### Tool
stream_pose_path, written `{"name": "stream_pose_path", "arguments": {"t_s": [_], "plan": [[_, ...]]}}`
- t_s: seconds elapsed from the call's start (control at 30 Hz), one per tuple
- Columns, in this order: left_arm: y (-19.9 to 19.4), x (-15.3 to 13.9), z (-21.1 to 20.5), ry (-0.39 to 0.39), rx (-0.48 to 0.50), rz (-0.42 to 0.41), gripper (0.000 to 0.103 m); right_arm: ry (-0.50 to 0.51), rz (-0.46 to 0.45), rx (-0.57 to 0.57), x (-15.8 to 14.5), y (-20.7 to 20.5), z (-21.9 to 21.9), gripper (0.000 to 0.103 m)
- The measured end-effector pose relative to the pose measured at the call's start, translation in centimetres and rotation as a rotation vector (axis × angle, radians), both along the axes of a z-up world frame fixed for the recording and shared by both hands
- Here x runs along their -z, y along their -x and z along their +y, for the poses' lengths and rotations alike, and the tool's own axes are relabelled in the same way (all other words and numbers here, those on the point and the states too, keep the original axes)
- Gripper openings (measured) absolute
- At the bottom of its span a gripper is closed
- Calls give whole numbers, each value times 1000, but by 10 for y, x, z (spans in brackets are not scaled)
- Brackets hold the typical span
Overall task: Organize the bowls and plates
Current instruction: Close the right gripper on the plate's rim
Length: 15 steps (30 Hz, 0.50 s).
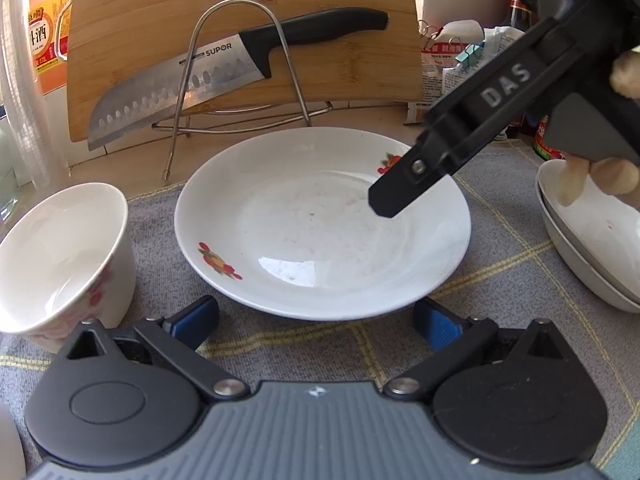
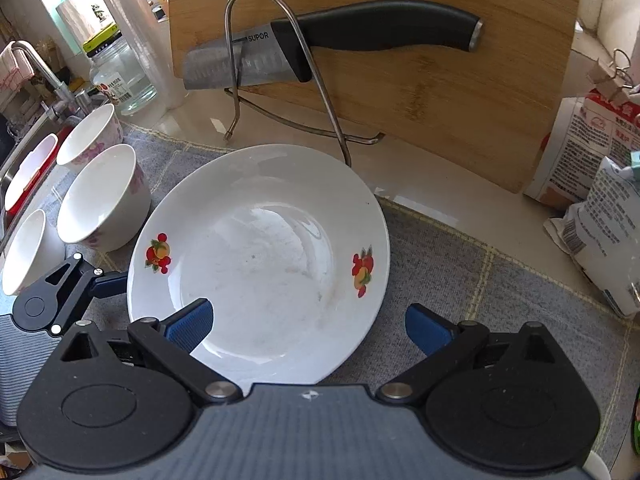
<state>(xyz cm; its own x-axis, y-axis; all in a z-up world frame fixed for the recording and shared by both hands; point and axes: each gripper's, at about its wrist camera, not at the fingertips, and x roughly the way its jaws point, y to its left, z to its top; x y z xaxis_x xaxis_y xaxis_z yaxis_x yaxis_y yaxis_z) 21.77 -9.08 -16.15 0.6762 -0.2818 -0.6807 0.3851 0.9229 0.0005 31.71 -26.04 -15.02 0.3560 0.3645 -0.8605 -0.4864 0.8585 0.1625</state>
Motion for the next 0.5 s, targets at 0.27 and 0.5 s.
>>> {"name": "stream_pose_path", "arguments": {"t_s": [0.27, 0.5], "plan": [[-1, 2, 3, 7, 22, -17, 103, 11, 32, -58, 15, -21, 11, 103], [3, 3, 4, 9, 25, -24, 103, -30, 43, -98, 15, -42, 17, 103]]}}
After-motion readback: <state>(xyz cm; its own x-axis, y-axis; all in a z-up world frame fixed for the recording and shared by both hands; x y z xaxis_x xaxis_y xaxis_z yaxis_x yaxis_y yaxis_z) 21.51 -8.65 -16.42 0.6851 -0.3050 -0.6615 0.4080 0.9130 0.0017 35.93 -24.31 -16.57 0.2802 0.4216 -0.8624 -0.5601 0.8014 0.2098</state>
